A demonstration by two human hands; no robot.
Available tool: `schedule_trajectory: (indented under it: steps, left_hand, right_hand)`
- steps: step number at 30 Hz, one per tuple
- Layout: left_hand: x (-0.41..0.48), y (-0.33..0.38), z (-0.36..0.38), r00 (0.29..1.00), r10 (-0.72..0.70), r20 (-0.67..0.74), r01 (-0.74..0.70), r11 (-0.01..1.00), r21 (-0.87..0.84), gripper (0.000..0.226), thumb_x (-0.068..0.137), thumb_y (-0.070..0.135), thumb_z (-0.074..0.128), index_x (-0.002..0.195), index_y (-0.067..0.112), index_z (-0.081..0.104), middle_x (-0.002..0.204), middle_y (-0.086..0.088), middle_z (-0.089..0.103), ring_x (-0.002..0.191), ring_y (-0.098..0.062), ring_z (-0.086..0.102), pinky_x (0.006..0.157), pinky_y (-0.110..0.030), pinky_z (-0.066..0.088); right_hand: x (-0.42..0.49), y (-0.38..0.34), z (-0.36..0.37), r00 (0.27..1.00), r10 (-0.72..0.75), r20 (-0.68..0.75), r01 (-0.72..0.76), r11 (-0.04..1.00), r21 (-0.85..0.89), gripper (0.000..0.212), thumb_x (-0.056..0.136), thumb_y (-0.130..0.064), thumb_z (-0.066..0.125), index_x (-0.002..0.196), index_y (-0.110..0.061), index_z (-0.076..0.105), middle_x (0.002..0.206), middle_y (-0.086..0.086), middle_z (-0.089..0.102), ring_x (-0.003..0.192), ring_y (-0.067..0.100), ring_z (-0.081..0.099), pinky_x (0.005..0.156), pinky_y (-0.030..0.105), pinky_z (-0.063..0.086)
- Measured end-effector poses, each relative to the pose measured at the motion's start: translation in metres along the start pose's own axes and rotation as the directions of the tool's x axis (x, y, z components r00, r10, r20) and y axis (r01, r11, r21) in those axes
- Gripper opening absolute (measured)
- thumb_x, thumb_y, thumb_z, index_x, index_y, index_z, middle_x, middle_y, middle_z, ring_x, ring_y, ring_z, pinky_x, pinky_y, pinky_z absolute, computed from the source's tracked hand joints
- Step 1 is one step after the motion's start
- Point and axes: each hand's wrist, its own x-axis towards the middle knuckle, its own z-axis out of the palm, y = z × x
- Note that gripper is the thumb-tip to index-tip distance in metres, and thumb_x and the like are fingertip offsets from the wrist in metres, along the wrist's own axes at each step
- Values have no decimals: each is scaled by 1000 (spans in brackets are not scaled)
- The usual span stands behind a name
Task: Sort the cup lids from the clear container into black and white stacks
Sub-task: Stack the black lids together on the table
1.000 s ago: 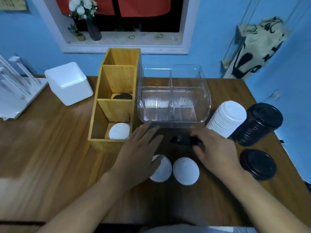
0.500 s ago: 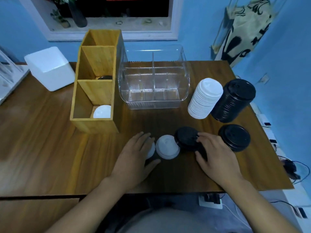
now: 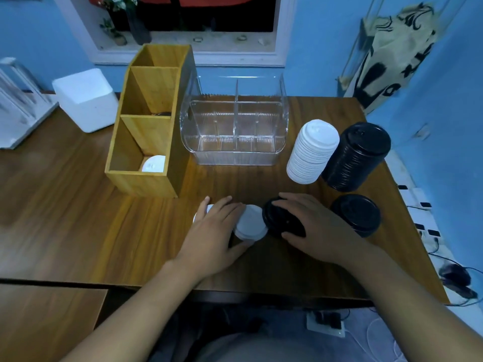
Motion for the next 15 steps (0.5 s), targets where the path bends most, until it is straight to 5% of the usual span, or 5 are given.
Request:
schedule_trajectory:
  steps: [5, 8, 12, 15]
  left_hand:
    - [-2, -5, 2, 999, -16, -32, 14, 998, -55, 70, 88, 69, 61, 145, 28, 51, 147, 13, 55, 146, -12, 38, 126, -53, 14]
    - [-4, -8, 2, 999, -26, -39, 24, 997, -68, 68, 87, 69, 63, 142, 30, 52, 143, 14, 58, 144, -13, 42, 124, -56, 19]
    - [-3, -8, 1, 999, -33, -33, 31, 997, -76, 67, 87, 68, 63, 141, 31, 52, 141, 14, 58, 142, -12, 43, 124, -54, 20]
    - [1, -5, 2, 999, -38, -32, 35, 996, -84, 66, 87, 68, 64, 141, 31, 52, 140, 14, 58, 142, -11, 42, 126, -50, 18]
  right_hand:
    - [-6, -6, 9, 974, 166, -157, -204, 941, -269, 88, 79, -81, 51, 148, -30, 31, 138, -3, 42, 121, 19, 45, 94, 35, 49]
    - [-10, -6, 14, 969, 184, -162, -226, 927, -299, 97, 74, -90, 40, 151, -32, 26, 140, -2, 38, 123, 22, 45, 94, 40, 49]
    - [-19, 6, -1, 993, 70, 93, -69, 997, -17, 88, 86, -66, 60, 156, -43, 10, 164, -16, 2, 150, 12, 4, 119, 44, 22]
    - [-20, 12, 1, 998, 42, 56, -34, 990, -137, 78, 90, -62, 57, 154, -40, 19, 160, -13, 19, 145, 14, 22, 113, 41, 35]
